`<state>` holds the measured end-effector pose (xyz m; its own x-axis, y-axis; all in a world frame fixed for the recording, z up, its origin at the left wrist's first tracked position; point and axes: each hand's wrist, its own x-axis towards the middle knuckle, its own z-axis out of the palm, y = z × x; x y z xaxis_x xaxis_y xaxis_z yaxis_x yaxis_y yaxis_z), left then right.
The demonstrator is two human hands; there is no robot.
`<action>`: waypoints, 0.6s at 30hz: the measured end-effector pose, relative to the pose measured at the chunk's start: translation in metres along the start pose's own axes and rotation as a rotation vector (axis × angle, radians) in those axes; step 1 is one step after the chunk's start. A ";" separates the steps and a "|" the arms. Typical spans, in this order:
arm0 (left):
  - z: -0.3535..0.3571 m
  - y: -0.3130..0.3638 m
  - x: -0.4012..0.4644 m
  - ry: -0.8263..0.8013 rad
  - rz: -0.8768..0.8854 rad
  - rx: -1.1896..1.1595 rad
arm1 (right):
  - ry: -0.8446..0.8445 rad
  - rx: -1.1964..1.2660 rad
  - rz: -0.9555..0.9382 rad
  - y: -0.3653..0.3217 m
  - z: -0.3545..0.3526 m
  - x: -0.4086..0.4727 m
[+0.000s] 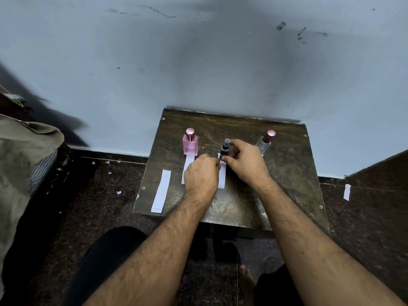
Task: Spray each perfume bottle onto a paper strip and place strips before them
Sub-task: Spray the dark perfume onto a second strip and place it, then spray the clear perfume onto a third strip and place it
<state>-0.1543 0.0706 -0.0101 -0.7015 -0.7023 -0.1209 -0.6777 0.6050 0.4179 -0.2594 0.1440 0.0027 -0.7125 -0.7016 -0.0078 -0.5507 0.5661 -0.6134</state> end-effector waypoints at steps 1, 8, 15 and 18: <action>-0.001 0.000 -0.001 0.002 0.001 -0.002 | -0.003 0.011 0.007 0.000 -0.001 -0.002; -0.019 -0.005 -0.019 0.063 -0.017 -0.065 | 0.050 0.034 0.056 -0.001 -0.012 -0.019; -0.045 -0.014 -0.045 0.156 -0.028 -0.119 | 0.199 0.045 0.090 -0.016 -0.020 -0.049; -0.057 -0.023 -0.062 0.167 -0.068 -0.133 | 0.161 0.051 0.078 -0.024 -0.020 -0.065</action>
<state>-0.0827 0.0793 0.0395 -0.6012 -0.7990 -0.0066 -0.6794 0.5068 0.5307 -0.2092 0.1847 0.0339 -0.8147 -0.5760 0.0667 -0.4713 0.5907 -0.6549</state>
